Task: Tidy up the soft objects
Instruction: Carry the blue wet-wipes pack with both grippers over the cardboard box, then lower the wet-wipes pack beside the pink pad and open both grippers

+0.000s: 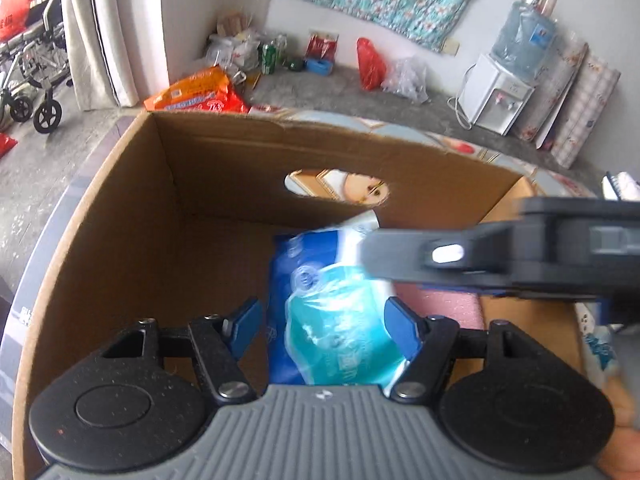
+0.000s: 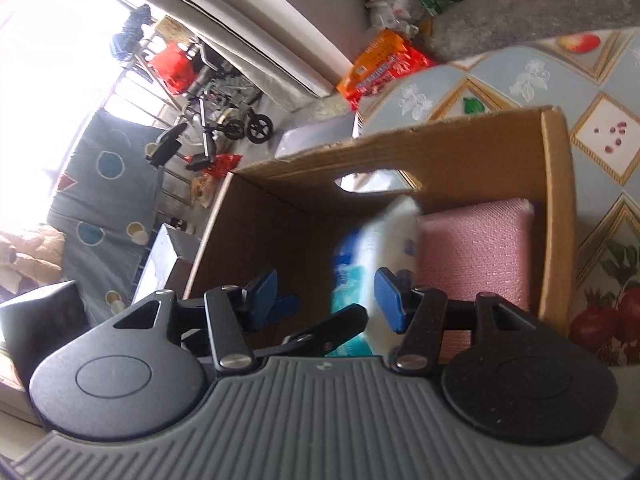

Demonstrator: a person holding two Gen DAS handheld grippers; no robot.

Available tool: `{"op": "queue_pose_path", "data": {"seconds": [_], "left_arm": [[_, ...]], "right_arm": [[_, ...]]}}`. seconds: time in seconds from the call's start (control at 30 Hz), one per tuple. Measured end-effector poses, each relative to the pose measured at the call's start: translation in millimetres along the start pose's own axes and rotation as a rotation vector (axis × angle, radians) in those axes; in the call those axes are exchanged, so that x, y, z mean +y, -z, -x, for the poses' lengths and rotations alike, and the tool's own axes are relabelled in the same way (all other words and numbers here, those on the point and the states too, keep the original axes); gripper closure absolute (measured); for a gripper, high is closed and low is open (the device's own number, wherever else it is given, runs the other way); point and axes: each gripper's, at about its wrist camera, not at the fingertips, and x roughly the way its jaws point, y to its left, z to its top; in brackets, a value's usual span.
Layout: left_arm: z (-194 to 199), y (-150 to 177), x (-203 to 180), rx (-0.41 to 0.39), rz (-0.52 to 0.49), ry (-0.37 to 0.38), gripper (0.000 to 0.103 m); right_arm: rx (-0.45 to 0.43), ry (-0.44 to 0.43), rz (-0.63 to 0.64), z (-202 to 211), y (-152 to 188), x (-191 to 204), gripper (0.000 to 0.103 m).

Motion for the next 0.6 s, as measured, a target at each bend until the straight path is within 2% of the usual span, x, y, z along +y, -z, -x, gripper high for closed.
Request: {"op": "queue_pose_path", "data": {"seconds": [0.23,0.33,0.43,0.6], "left_arm": [[-5,-1,3,0.028,0.011,-0.036,0.032],[-11,-4,-1,0.038,-0.005,-0.056,0.029],[-17,-4,-2,0.045,0.002,-0.055,0.029],[-18,-2,-5,0.038,-0.015,-0.057,0.03]], "right_arm": [[-0.137,-0.122,0.111,66,7,15,0.048],[-0.194,-0.137,0.144,96,15,11,0.048],[-0.232,-0.123,0.181,118,28,3,0.048],[-0.281,-0.009,0.273,141,39,-5,0.048]]}}
